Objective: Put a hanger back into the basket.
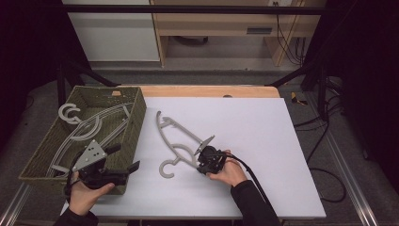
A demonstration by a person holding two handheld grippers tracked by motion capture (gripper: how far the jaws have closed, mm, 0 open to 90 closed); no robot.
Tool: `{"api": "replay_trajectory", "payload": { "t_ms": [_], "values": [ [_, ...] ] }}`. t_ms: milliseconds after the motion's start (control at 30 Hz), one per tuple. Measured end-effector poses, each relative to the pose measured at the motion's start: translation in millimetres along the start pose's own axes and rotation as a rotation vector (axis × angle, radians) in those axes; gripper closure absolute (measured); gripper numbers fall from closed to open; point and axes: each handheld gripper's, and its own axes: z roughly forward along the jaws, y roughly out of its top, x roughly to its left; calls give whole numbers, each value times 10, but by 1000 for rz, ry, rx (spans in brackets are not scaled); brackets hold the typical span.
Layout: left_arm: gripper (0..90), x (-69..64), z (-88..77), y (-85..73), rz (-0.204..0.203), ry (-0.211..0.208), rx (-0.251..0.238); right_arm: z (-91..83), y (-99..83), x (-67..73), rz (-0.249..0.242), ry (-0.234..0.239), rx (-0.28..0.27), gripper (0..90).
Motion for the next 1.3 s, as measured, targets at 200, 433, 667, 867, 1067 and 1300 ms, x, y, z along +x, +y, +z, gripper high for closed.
{"api": "replay_trajectory", "payload": {
  "t_ms": [200, 433, 667, 867, 1067, 1300],
  "values": [
    [104, -20, 10, 3, 8, -5, 2, 4, 7, 25, -10, -11, 6, 809],
    [104, 1, -9, 3, 10, -2, 0, -33, -13, -55, 2, 38, -13, 819],
    [103, -6, -24, 15, 21, 2, -3, -284, -34, -145, 18, 84, -84, 824],
    [104, -1, -37, 22, 25, 3, -7, -624, -103, -244, 55, 106, -173, 837],
    [104, -10, -25, 20, 26, 1, -3, -755, -156, -270, 56, 115, -171, 837],
    [104, -25, -27, 33, 43, -3, 0, -821, -166, -266, 62, 139, -204, 836]
  ]
}}
